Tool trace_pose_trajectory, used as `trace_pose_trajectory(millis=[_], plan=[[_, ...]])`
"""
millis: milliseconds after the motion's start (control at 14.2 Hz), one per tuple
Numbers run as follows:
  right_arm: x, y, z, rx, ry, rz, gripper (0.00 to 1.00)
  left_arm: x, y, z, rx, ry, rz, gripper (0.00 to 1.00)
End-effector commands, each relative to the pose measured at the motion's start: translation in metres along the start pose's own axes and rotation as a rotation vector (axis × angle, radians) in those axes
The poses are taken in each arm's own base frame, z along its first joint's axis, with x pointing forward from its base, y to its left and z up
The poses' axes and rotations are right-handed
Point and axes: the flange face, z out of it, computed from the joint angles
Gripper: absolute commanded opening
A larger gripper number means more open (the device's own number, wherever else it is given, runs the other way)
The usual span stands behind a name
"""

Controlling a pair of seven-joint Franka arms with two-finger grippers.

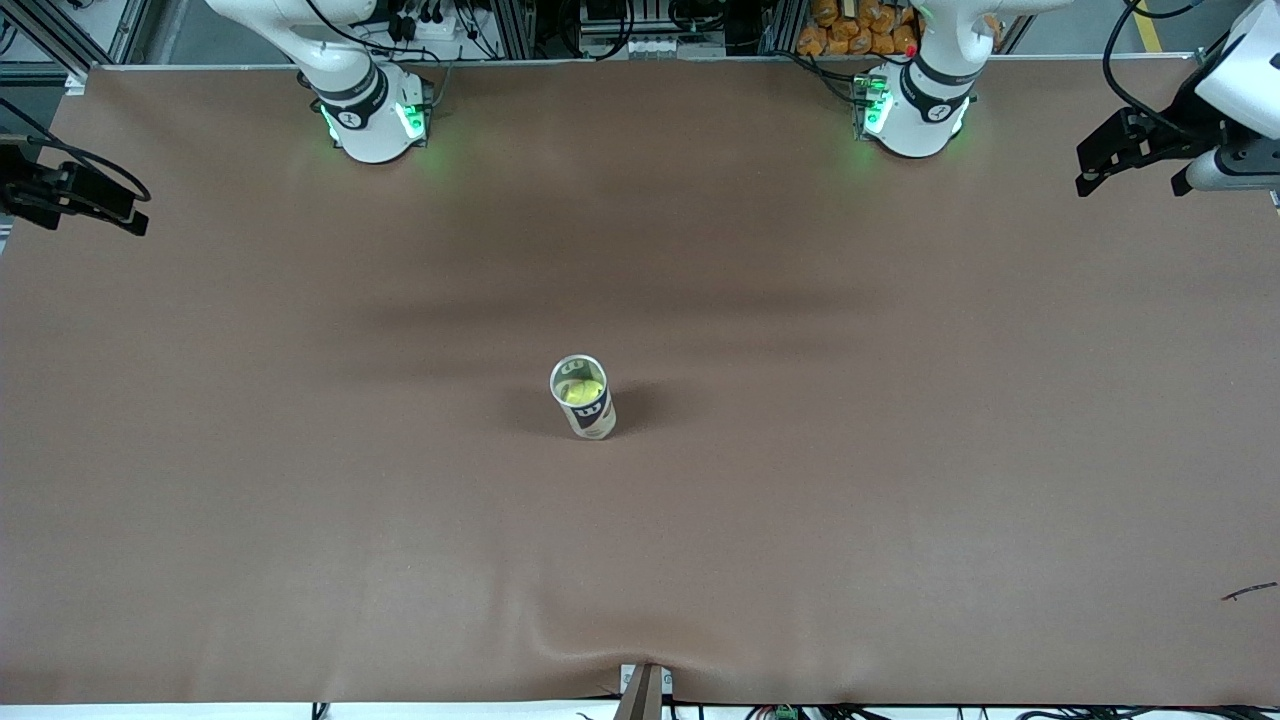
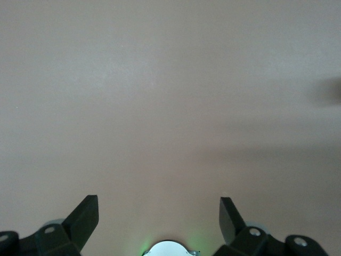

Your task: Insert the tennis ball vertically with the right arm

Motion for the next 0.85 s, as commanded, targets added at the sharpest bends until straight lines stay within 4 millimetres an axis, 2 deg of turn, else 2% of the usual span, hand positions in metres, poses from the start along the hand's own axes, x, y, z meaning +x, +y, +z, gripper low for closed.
trace_pose_trajectory(millis=[0,212,776], plan=[[-0.0051,0.0003,-0.0055,-0.007,0.003,0.004,1.00,-0.0034,0.0014,-0.0097,0.023,0.012,-0.004,1.00],[-0.0063,0.0004,-0.0057,-0.007,-0.002,0.004,1.00,0.0034,0.0003,-0.0158,0.023,-0.013,-0.005,1.00],[-0.0057,0.0004,-0.0050,-0.007,-0.004,0.005,1.00,0.0045,0.0011,-0.0184,0.021,-0.019,-0.005,1.00]])
